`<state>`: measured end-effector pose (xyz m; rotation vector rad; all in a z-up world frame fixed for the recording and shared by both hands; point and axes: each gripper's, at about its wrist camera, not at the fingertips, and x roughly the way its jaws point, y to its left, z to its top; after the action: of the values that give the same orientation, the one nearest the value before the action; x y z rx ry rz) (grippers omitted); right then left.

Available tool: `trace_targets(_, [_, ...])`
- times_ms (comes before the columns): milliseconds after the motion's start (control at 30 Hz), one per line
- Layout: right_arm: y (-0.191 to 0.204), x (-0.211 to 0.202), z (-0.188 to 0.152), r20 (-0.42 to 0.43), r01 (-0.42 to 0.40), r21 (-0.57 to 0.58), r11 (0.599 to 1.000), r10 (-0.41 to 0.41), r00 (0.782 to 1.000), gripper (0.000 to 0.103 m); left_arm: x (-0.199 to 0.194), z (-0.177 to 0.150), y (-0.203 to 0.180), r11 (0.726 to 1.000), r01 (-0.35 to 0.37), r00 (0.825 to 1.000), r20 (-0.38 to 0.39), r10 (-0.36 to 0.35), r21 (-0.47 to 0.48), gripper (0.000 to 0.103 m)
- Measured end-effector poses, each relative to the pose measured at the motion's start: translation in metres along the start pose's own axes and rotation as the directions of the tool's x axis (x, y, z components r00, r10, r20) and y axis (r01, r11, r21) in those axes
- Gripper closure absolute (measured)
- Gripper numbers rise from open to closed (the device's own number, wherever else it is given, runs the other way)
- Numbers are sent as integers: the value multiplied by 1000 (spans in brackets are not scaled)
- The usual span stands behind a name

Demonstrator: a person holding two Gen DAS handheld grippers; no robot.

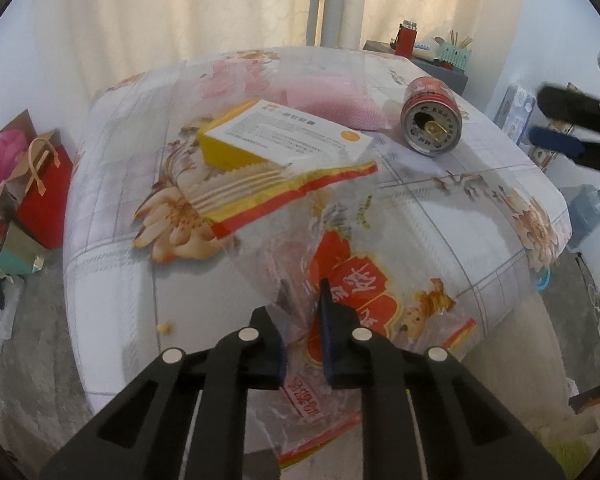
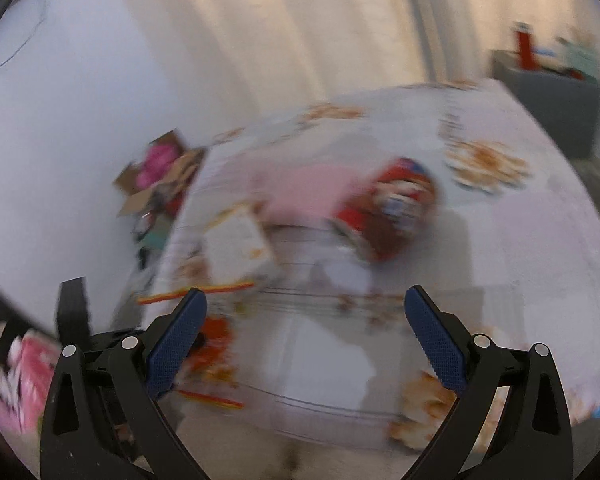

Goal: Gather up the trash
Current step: 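Grasp the yellow-and-white Calcitriol box with the right tool while the left tool holds the bag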

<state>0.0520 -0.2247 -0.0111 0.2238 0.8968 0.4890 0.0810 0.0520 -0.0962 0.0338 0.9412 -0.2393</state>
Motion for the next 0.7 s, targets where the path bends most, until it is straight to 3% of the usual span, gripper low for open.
trace_targets(133, [27, 29, 19, -70, -87, -72, 994, 82, 994, 8, -5, -7, 9, 999, 19, 1000, 7, -19, -31, 93])
trace_targets(267, [51, 63, 35, -146, -129, -128, 983, 110, 983, 8, -8, -11, 17, 998, 28, 999, 17, -28, -47, 94])
trace_targets(467, [83, 116, 47, -246, -99, -210, 973, 46, 968, 8, -12, -19, 21, 998, 39, 999, 31, -38, -51, 94])
trace_targets(700, [102, 157, 43, -294, -27, -319, 947, -72, 953, 11, -20, -28, 30, 997, 42, 999, 37, -40, -60, 94])
